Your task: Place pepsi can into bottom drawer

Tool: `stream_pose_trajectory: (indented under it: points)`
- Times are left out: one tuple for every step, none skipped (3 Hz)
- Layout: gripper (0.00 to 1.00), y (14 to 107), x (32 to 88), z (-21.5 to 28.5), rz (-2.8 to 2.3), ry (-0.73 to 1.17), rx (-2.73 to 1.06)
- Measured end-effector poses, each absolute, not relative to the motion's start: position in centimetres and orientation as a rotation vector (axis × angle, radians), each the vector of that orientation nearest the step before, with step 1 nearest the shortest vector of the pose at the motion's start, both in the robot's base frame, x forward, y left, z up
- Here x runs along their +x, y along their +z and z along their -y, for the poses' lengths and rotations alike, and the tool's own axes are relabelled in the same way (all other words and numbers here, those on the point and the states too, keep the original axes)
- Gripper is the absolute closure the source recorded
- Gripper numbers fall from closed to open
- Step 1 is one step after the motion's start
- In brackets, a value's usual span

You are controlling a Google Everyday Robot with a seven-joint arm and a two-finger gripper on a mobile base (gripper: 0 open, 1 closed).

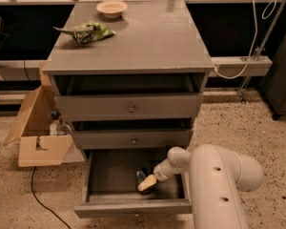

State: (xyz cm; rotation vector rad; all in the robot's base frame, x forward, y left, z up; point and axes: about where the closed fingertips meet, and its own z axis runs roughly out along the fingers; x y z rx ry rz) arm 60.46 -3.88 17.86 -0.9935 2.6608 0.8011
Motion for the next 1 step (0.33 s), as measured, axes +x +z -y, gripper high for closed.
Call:
stream_pose_trajectory:
  points:
    - [0.0,21.42,60.17,4.98,-2.557,0.829,-0.993]
